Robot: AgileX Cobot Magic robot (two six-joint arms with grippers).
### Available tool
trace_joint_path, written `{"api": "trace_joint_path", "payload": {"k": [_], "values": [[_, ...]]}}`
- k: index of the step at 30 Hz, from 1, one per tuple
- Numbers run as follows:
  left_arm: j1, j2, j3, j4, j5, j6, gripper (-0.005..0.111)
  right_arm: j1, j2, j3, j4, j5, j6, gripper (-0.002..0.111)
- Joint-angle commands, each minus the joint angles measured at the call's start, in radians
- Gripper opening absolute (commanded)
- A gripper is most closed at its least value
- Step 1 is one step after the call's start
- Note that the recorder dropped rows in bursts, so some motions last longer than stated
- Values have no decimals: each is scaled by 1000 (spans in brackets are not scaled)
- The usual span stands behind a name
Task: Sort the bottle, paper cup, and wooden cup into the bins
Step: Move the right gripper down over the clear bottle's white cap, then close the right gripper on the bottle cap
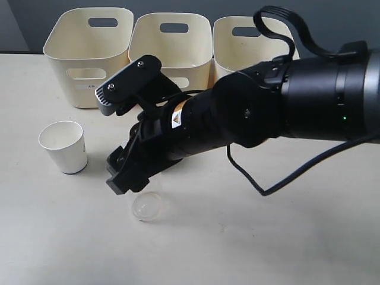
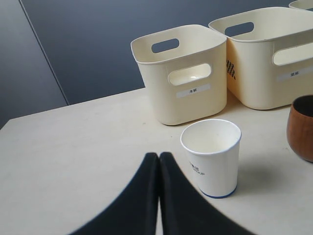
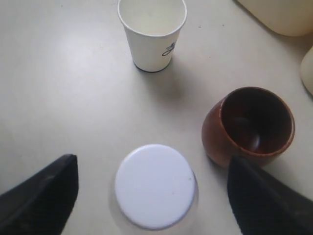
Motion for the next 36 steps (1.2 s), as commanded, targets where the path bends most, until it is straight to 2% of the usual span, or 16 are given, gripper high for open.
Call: {"api": "trace_joint_path", "payload": {"k": [1,15,20,23,36], "values": [[-7,-5,1,0,-6,-2,0,-1,18,-6,-3,-22,-8,79],[-7,-5,1,0,-6,-2,0,-1,18,-6,-3,-12,-8,70],[-7,-5,1,0,-6,-2,0,-1,18,-6,-3,8,-4,54],[-7,-5,1,0,-6,-2,0,-1,18,-6,-3,22,-4,49],[-7,-5,1,0,-6,-2,0,-1,18,-6,-3,16,-7,49]]}}
